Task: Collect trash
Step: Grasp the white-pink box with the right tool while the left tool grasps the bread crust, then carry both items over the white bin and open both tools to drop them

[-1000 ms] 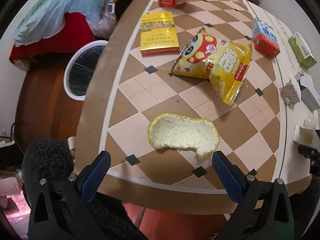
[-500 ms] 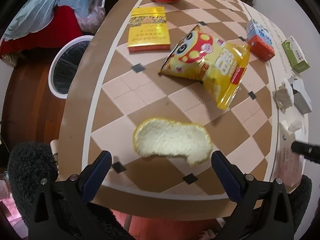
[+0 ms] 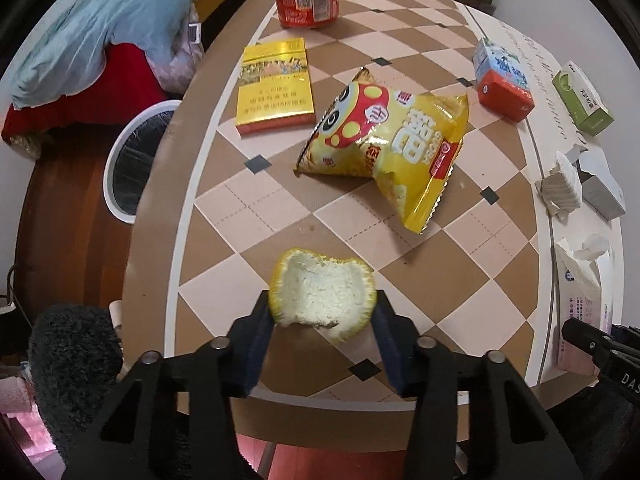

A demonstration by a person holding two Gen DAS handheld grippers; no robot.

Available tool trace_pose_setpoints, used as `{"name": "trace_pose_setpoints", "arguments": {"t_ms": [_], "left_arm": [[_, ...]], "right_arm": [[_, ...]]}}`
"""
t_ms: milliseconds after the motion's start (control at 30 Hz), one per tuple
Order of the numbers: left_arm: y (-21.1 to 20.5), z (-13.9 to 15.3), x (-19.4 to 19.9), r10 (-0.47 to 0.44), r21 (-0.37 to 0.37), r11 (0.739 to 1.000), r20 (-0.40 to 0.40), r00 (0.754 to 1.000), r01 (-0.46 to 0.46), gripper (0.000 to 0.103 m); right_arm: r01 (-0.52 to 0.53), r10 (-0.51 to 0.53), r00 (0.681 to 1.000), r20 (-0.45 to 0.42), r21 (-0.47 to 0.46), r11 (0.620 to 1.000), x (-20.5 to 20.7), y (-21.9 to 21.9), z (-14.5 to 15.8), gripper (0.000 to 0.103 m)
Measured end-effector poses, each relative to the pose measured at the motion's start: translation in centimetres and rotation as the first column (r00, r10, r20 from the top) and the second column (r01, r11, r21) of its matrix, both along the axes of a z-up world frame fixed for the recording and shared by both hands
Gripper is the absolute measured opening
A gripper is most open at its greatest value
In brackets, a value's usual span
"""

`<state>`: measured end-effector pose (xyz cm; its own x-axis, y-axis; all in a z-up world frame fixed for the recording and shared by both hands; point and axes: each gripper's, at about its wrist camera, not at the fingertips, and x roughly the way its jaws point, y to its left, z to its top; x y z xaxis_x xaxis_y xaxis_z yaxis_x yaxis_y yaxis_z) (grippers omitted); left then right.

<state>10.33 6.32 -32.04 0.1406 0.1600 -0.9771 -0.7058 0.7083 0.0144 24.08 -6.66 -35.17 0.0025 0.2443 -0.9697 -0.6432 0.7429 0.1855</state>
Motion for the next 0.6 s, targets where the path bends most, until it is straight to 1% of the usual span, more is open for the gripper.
{"name": "trace_pose_setpoints", "arguments": {"t_ms": [133, 300, 367, 400, 433, 467, 600], "left_arm": [[0.3, 0.4, -0.3, 0.008, 0.004, 1.000, 0.012, 1.000, -0.008, 0.040], [0.7, 2.1, -0.7, 0.010, 0.011, 1.000, 0.060, 0.998, -0.011, 0.040], [0.8, 3.5, -0.8, 0.005, 0.023, 1.000, 0.091, 0.996, -0.007, 0.040], [0.8, 4.7, -0.9, 0.006, 0.031, 0.999, 0.115, 0.993, -0.009, 0.040], [1.0, 5.4, -1.1, 0.007, 0.037, 0.999, 0.133, 0.991, -0.012, 0.040], [1.3, 6.5, -1.3, 0.010, 0.042, 0.999, 0.155, 0.988, -0.017, 0.040], [3.9, 11.2, -2.5, 0.033, 0.071, 0.996, 0.255, 0.966, -0.053, 0.040]], "right_arm": [[0.003, -0.004, 1.000, 0.013, 0.042, 0.999, 0.3, -0.7, 1.8, 0.042], [-0.001, -0.003, 0.999, 0.039, 0.097, 0.995, -0.1, -0.6, 4.7, 0.042], [-0.001, -0.004, 0.999, 0.042, 0.122, 0.993, 0.4, -0.9, 6.0, 0.042], [-0.001, -0.004, 0.999, 0.041, 0.136, 0.991, 0.2, 0.7, 6.3, 0.042], [-0.003, -0.004, 0.999, 0.042, 0.158, 0.988, 0.0, 1.0, 7.2, 0.042], [-0.006, -0.001, 0.999, 0.044, 0.173, 0.985, 0.1, 0.4, 8.0, 0.042], [-0.043, 0.028, 0.998, 0.060, 0.252, 0.967, -1.0, 3.5, 11.3, 0.041]]}}
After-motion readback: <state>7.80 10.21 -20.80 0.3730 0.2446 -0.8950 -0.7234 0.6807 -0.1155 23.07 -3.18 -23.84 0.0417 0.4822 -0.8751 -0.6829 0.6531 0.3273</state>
